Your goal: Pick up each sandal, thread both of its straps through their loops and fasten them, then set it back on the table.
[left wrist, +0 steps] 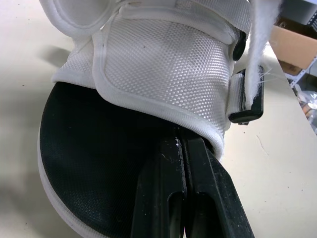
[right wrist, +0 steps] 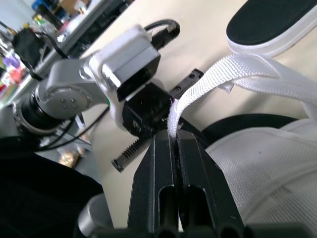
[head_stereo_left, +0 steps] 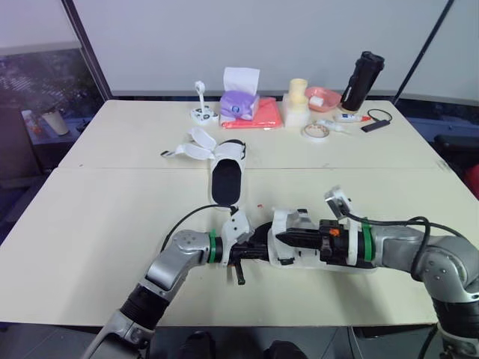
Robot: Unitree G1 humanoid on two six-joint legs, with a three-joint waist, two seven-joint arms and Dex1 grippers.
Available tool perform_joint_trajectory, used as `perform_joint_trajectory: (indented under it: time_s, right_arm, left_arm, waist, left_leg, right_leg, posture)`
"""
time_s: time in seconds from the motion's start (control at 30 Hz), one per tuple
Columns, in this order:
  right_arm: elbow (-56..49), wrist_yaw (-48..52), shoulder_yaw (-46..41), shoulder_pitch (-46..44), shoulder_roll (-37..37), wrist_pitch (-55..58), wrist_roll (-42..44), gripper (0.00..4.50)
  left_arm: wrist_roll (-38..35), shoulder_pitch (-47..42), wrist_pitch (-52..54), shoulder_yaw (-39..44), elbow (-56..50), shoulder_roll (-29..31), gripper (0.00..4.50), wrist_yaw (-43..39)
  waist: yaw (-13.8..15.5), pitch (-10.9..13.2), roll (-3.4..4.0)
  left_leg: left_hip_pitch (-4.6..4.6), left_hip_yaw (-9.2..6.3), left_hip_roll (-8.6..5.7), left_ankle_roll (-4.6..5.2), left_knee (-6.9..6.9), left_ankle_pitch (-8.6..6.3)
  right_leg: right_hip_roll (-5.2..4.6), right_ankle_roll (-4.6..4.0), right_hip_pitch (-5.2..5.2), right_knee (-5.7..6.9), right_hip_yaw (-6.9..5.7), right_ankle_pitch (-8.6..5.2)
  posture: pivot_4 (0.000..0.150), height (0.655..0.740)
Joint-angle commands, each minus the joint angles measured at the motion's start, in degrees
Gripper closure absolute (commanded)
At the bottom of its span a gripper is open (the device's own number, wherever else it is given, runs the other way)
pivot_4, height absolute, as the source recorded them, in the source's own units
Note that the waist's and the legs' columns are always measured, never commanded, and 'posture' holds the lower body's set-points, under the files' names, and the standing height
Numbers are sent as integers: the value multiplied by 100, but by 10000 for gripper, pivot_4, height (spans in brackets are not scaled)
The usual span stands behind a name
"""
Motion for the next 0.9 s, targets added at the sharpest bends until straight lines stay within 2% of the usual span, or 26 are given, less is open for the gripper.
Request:
perform_joint_trajectory:
  time_s: [0.03, 0.37, 0.47, 0.63, 0.67, 0.8, 0.9]
  right_arm:
    - [-287, 170, 134, 166, -195, -130, -142, 44619]
    - [-270, 97, 474, 290, -332, -551, -834, 44619]
    - [-317, 232, 246, 289, -244, -570, -563, 36409]
    - [-296, -156, -306, 200, -3, -427, -129, 10735]
    - [-382, -34, -711, 314, -185, -248, 300, 6249]
    - [-421, 338, -1746, 665, -881, 254, 1275, 6249]
    - [-784, 769, -1711, 1305, -1367, 230, 1108, 6249]
  left_arm:
    - [257, 308, 459, -291, 513, 139, 45000, 84]
    - [251, 295, 457, -286, 543, 136, 45000, 73]
    - [252, 298, 457, -285, 542, 137, 45000, 78]
    - [256, 307, 450, -282, 540, 150, 45000, 80]
    - [244, 320, 461, -281, 515, 177, 45000, 54]
    - [129, 337, 583, -298, 445, 280, 45000, -130]
    - [112, 276, 619, -397, 458, 330, 45000, -266]
  waist:
    - [-6, 0, 0]
    - [-6, -2, 0]
    - [-5, -2, 0]
    - [-4, -2, 0]
    - [-2, -2, -1]
    - [4, -2, 0]
    - [-10, -14, -1]
  left_leg:
    - [0, 1, 0, 0, 0, 0]
    - [0, 1, 0, 0, 0, 0]
    - [1, 1, 0, 0, 0, 0]
    - [0, 0, 0, 0, 1, 0]
    - [0, 1, 0, 0, 1, 0]
    - [-5, 2, 0, 4, -5, -2]
    - [-1, 6, 0, 11, -11, -7]
  right_leg:
    - [0, 0, 0, -1, 0, 0]
    - [0, 0, 0, -1, 1, 0]
    - [0, 0, 0, -1, 1, 0]
    - [0, 0, 1, -1, 1, 0]
    - [-1, 0, 1, -1, 1, 0]
    - [-3, 0, 2, -12, 0, 0]
    - [9, -2, 2, -15, 0, -1]
  posture:
    - [1500, 7400]
    - [1500, 7400]
    - [1500, 7400]
    - [1500, 7400]
    - [1500, 7400]
    - [1500, 7400]
    - [1500, 7400]
